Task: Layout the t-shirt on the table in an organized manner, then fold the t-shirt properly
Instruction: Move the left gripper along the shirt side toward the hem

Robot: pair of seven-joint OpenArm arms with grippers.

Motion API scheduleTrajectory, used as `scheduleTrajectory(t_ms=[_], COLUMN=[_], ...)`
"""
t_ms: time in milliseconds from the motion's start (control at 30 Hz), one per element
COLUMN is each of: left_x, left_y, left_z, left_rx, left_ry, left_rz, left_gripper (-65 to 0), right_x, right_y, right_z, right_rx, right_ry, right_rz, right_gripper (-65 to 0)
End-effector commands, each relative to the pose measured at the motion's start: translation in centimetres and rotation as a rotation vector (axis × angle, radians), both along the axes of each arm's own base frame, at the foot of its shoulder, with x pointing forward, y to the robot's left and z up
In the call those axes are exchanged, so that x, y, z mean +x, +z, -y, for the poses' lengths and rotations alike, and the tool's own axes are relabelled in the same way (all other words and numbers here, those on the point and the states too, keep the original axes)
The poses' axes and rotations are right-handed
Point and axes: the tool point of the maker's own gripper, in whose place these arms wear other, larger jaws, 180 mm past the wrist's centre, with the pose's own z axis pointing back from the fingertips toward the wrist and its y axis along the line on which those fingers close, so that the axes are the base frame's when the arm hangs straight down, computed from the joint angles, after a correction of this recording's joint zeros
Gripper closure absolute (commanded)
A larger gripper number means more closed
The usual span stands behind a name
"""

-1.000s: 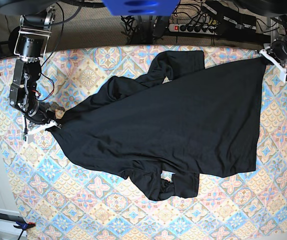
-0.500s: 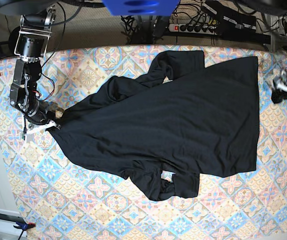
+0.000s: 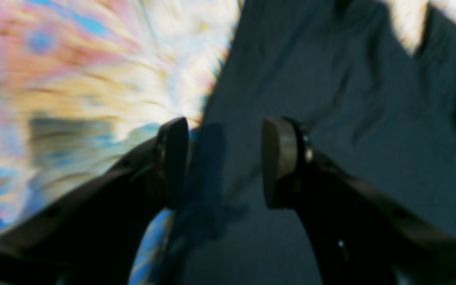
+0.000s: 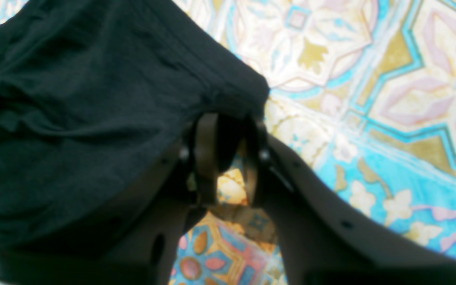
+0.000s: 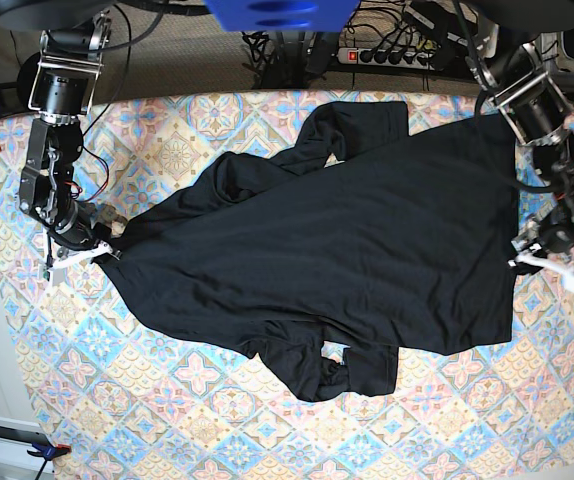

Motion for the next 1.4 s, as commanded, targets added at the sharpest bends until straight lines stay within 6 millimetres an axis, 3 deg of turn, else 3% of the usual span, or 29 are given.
scheduleTrajectory(t_ms=[0, 200, 733, 867, 1133, 1233, 1300, 1367], left_x=[1.4, 1.9, 2.0, 0.9, 0.2, 0.6, 0.8, 1.6], left_y=[1.5, -1.2, 0.7, -2.1, -3.8, -4.5, -4.8, -4.7], left_z=[-0.8, -0.3, -3.2, -3.2, -1.8, 0.2, 1.4, 2.7], left_rx=[0.033, 0.025, 0.059, 0.044, 0.012, 0.024, 0.043, 0.043], left_ry=[0.011, 0.015, 0.053, 0.08, 0.071, -0.002, -0.052, -0.081], left_rz=[0.059, 0.029, 0.089, 0.012, -0.023, -0.049, -0.063, -0.057], left_gripper=[-29.2, -29.2, -29.5, -29.5, -29.2, -28.9, -25.7, -18.2], right_x=[1.3, 1.3, 1.3, 1.3, 1.3, 1.3, 1.3, 1.3], right_y=[1.9, 1.9, 2.0, 2.0, 2.0, 2.0, 2.0, 2.0], right_z=[0.9, 1.0, 0.9, 0.9, 0.9, 0.9, 0.9, 0.9], right_rx=[-0.024, -0.024, -0.024, -0.024, -0.024, -0.024, -0.024, -0.024], right_ry=[-0.002, -0.005, -0.002, -0.002, -0.003, -0.002, -0.002, -0.002], right_rz=[0.058, 0.059, 0.059, 0.059, 0.06, 0.059, 0.059, 0.059], right_gripper=[-12.1, -12.2, -12.2, -12.2, -12.2, -12.2, -12.2, -12.2])
